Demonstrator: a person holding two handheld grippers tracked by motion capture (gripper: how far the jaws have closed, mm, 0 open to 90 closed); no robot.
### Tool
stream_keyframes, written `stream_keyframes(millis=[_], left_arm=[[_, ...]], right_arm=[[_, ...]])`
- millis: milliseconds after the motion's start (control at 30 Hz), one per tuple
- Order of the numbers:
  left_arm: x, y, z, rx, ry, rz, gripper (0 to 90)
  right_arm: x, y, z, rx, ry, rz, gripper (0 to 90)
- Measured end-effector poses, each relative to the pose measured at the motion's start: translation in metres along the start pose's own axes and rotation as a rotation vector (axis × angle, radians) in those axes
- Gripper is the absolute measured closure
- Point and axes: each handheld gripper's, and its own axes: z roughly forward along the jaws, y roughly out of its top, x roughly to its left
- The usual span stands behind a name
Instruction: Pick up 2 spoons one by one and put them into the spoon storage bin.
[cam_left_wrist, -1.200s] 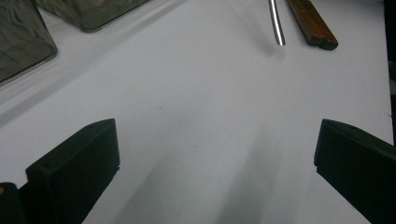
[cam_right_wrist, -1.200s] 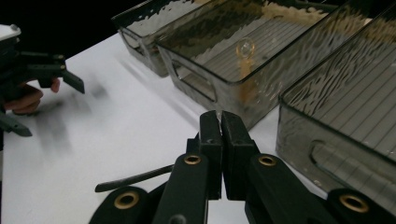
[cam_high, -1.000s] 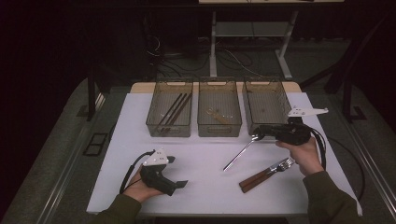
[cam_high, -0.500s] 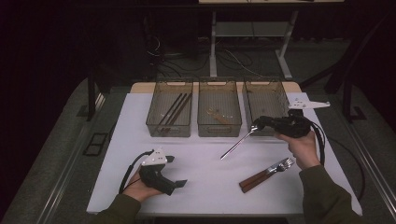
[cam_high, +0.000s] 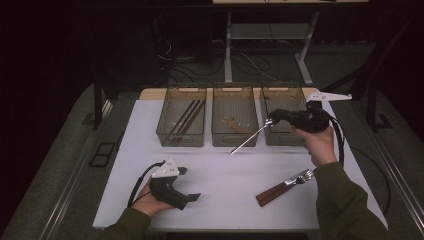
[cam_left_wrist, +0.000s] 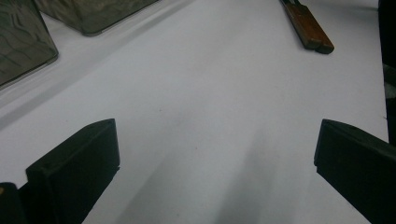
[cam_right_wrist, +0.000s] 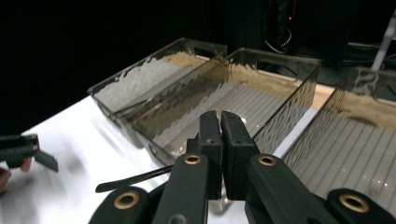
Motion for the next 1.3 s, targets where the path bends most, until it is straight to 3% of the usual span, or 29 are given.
stream_keyframes(millis=[467,733,900,1033,1300], left_arm=[[-0.001,0.001,0.000,-0.011,-0.009,-0.001,0.0],[-0.001,0.001,0.000,-0.014,-0.012,0.007,0.0],[-0.002,0.001,0.000,-0.017,-0.019,0.009,0.0],[-0.002,0.002,0.000,-0.013,-0.021,0.014,0.0],[-0.002,0.002,-0.001,-0.010,-0.023,0.020,0.0]], right_arm=[[-0.002,0.039,0.024,-0.019,-0.035,0.010,88.5],[-0.006,0.052,0.049,-0.004,-0.088,0.011,88.5],[-0.006,0.055,0.071,0.047,-0.128,-0.014,88.5],[-0.009,0.053,0.088,0.077,-0.144,-0.003,88.5],[-0.013,0.040,0.117,0.167,-0.141,0.010,88.4]])
